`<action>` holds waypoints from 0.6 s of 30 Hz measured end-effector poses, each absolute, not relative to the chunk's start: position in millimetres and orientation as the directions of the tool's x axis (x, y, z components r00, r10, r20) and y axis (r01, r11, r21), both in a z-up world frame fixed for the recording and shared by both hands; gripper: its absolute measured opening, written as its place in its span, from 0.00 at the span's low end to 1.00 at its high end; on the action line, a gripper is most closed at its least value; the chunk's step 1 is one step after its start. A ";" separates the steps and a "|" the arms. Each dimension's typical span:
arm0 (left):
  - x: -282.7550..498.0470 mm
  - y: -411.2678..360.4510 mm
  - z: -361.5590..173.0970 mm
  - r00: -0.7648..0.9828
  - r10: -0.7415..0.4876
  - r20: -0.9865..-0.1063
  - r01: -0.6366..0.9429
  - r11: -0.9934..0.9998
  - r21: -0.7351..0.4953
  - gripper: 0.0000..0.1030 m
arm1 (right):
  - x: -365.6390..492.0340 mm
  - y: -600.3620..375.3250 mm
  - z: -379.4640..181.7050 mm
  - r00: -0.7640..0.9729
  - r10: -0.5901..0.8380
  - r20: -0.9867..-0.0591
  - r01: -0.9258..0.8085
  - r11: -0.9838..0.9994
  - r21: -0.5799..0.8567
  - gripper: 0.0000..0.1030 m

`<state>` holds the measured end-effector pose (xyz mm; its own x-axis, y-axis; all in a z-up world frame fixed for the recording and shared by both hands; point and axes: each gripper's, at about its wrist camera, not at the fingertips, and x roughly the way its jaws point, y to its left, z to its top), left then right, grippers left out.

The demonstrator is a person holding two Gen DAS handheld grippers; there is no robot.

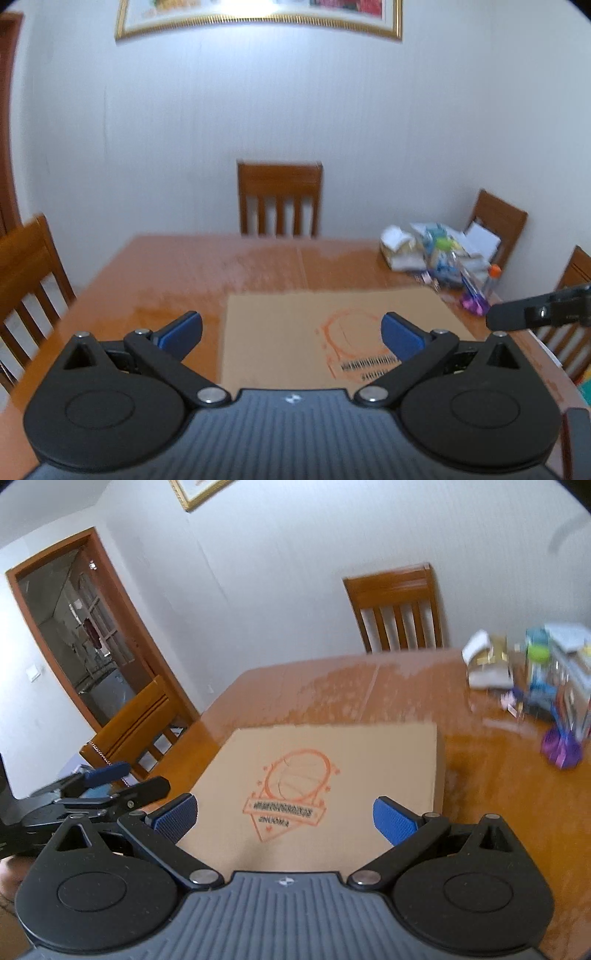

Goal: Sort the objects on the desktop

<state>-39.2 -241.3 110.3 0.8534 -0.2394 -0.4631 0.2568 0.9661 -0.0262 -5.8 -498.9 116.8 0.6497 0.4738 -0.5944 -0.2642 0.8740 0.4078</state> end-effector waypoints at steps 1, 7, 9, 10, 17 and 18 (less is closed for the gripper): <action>-42.1 -241.2 110.9 0.862 -0.231 -0.452 0.252 0.968 -0.014 0.99 | -7.9 -496.1 119.0 0.654 0.471 -0.591 -0.271 0.876 0.399 1.00; -58.8 -238.2 101.4 0.872 -0.203 -0.445 0.230 0.973 0.007 0.99 | -20.0 -485.4 116.4 0.638 0.491 -0.594 -0.287 0.867 0.408 1.00; -66.0 -234.2 94.4 0.880 -0.188 -0.436 0.212 0.977 0.006 1.00 | -22.7 -483.6 112.4 0.627 0.495 -0.601 -0.282 0.864 0.418 1.00; -69.3 -232.3 90.7 0.888 -0.173 -0.426 0.198 0.980 0.013 1.00 | -24.0 -482.8 110.3 0.621 0.498 -0.605 -0.279 0.862 0.423 1.00; -85.2 -223.0 71.6 0.926 -0.036 -0.376 0.069 0.995 0.075 1.00 | -31.5 -476.6 105.3 0.598 0.504 -0.623 -0.270 0.859 0.436 1.00; -86.8 -221.6 69.5 0.927 -0.030 -0.374 0.063 0.995 0.078 1.00 | -31.7 -475.6 105.2 0.597 0.506 -0.623 -0.271 0.858 0.437 1.00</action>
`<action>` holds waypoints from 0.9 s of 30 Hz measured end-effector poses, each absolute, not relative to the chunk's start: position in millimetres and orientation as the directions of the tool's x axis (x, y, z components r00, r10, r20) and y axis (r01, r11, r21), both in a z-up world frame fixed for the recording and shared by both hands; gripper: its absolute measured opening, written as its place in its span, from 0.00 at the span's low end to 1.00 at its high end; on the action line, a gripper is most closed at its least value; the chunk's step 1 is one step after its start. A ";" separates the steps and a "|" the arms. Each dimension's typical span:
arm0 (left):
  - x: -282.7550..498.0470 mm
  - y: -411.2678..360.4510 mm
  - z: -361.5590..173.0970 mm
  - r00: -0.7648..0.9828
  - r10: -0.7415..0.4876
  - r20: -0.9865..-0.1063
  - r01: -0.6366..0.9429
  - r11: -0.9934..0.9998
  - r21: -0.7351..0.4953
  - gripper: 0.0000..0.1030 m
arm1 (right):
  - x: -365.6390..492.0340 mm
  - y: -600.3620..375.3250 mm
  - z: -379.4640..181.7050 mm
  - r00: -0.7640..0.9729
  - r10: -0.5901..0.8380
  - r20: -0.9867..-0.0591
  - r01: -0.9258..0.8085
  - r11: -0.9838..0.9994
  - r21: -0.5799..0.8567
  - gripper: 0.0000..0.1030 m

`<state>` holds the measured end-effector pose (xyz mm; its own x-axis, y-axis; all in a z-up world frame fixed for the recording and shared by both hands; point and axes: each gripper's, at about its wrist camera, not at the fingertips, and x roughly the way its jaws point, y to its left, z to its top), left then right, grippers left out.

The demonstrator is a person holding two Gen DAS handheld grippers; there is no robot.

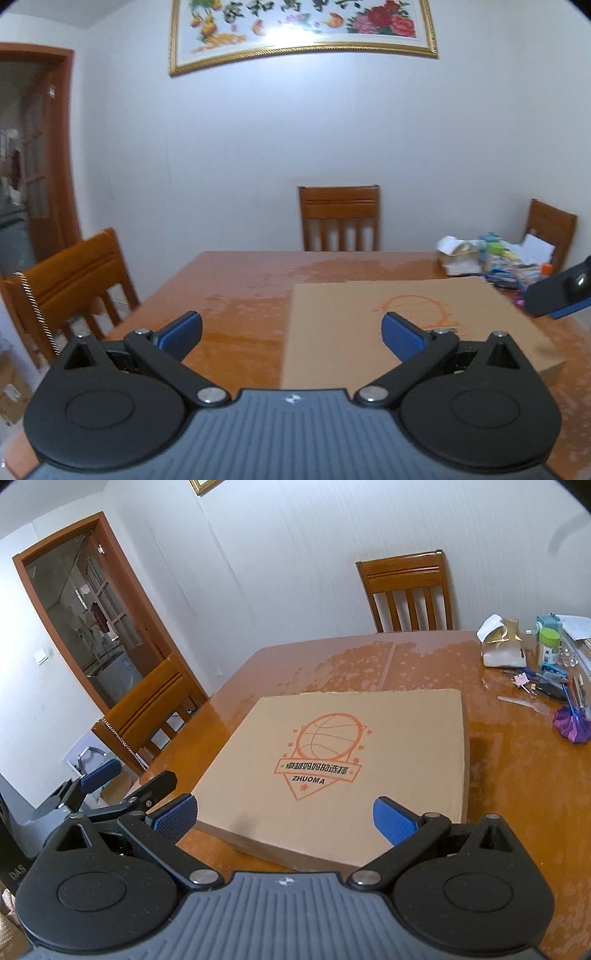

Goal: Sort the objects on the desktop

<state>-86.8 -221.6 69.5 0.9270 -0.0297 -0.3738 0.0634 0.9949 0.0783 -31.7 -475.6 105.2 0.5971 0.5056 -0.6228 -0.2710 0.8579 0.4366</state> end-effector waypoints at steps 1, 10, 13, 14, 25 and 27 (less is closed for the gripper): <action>-87.4 -220.1 68.0 0.923 -0.034 -0.382 0.068 0.995 0.074 1.00 | -31.8 -474.6 105.1 0.596 0.507 -0.623 -0.272 0.857 0.438 1.00; -81.6 -207.6 59.6 0.880 -0.058 -0.471 0.071 0.997 0.010 1.00 | -31.9 -464.1 105.2 0.582 0.520 -0.626 -0.286 0.851 0.441 1.00; -79.6 -203.4 60.2 0.864 -0.057 -0.499 0.068 0.998 0.003 1.00 | -32.0 -462.7 106.4 0.582 0.520 -0.626 -0.290 0.851 0.437 1.00; -78.2 -201.8 60.9 0.858 -0.060 -0.510 0.068 0.998 -0.004 1.00 | -32.2 -462.6 107.0 0.584 0.517 -0.626 -0.290 0.853 0.434 1.00; -77.3 -195.8 64.7 0.846 -0.044 -0.532 0.058 0.998 0.009 1.00 | -36.9 -461.6 112.1 0.657 0.407 -0.635 -0.263 0.913 0.312 1.00; -78.1 -196.3 64.5 0.843 -0.047 -0.536 0.061 0.998 0.008 1.00 | -40.1 -457.9 111.5 0.684 0.359 -0.636 -0.253 0.933 0.254 1.00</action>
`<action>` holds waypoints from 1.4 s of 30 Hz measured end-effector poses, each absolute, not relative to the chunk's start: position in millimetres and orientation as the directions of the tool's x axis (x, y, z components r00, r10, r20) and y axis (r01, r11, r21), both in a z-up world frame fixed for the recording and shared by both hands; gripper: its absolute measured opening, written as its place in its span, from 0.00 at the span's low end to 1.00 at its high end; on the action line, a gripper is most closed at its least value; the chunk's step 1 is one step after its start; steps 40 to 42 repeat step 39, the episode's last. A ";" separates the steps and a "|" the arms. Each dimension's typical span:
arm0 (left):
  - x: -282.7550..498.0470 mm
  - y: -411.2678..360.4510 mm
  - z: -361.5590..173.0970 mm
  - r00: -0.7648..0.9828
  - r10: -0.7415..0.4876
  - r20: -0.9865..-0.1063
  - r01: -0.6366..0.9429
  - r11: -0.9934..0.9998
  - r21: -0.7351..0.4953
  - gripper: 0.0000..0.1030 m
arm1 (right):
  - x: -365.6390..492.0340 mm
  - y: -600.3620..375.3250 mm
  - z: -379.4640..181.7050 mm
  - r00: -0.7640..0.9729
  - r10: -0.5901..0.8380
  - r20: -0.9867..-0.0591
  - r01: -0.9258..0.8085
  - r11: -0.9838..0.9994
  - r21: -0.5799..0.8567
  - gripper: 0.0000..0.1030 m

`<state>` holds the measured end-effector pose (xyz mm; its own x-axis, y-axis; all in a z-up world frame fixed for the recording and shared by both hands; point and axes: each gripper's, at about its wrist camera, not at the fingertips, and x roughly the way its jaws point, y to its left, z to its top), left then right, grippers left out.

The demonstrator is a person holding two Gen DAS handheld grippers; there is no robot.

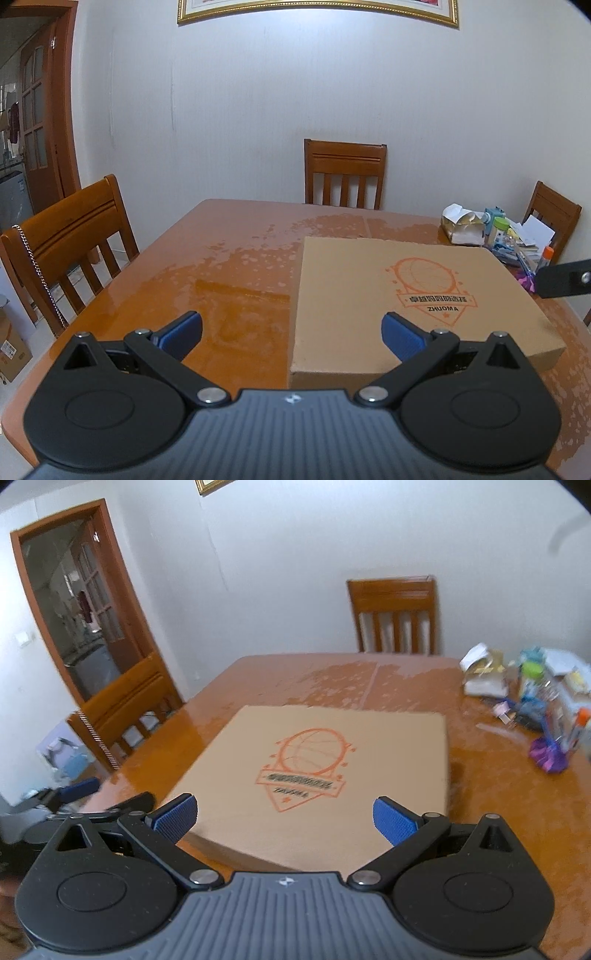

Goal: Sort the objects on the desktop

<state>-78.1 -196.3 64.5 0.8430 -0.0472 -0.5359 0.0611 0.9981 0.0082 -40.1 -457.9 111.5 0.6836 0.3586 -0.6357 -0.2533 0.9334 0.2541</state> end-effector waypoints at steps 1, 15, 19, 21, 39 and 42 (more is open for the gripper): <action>-78.3 -196.2 64.3 0.841 -0.049 -0.539 0.062 0.998 0.007 1.00 | -40.7 -456.5 110.3 0.696 0.331 -0.637 -0.245 0.944 0.223 1.00; -78.4 -197.8 51.8 0.804 -0.076 -0.589 0.094 0.996 0.001 1.00 | -61.7 -455.8 71.3 0.670 0.233 -0.705 -0.146 0.972 0.182 1.00; -76.9 -200.3 51.0 0.800 -0.083 -0.595 0.102 0.995 -0.001 1.00 | -63.0 -452.7 68.3 0.661 0.229 -0.715 -0.147 0.973 0.176 1.00; -76.4 -201.3 51.5 0.800 -0.083 -0.594 0.104 0.995 0.001 1.00 | -62.8 -451.6 65.9 0.655 0.229 -0.720 -0.146 0.973 0.177 1.00; -76.1 -205.5 51.0 0.809 -0.088 -0.581 0.120 0.993 0.017 1.00 | -60.6 -451.1 61.2 0.632 0.237 -0.738 -0.143 0.971 0.190 1.00; -76.1 -205.5 51.0 0.809 -0.088 -0.581 0.120 0.993 0.017 1.00 | -60.6 -451.1 61.2 0.632 0.237 -0.738 -0.143 0.971 0.190 1.00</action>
